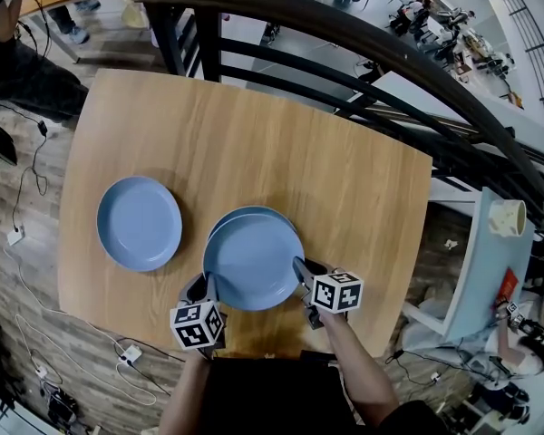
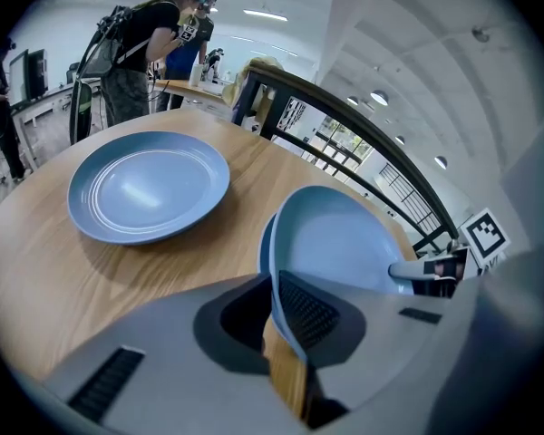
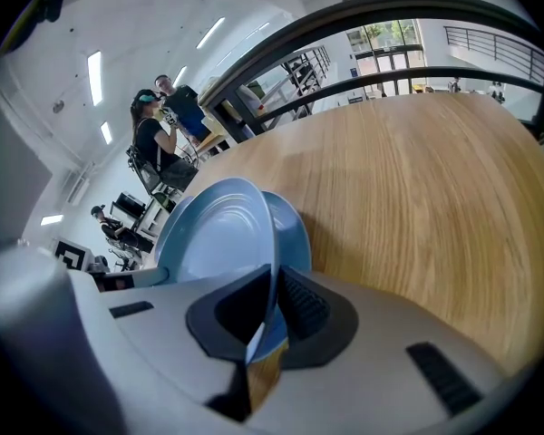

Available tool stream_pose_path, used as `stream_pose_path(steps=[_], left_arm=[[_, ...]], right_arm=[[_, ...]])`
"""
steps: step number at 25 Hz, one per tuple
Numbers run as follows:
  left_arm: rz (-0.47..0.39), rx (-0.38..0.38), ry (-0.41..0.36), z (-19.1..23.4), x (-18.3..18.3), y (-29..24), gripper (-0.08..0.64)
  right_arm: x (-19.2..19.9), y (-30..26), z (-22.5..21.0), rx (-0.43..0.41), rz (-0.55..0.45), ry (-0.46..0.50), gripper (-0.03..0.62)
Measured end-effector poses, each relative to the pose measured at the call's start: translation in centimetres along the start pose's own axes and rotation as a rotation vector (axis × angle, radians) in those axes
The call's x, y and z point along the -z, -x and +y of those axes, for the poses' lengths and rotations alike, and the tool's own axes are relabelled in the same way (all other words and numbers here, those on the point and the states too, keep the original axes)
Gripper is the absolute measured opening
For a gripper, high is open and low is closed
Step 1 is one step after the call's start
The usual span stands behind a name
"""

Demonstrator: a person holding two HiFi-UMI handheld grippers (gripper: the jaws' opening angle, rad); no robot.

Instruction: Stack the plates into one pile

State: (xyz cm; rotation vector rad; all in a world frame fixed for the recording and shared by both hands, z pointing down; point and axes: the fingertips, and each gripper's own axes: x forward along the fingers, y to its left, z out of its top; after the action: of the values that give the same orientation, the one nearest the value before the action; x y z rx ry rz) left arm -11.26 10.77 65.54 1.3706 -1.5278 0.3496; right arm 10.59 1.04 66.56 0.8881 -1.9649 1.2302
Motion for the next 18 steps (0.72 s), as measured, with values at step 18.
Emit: stream_pose_path(steps=[18], left_arm=[[0.014, -0.008, 0.015, -0.3, 0.0, -1.3, 0.043]], right_arm=[[-0.6, -0.8, -1.2, 0.014, 0.029, 0.003, 0.040]])
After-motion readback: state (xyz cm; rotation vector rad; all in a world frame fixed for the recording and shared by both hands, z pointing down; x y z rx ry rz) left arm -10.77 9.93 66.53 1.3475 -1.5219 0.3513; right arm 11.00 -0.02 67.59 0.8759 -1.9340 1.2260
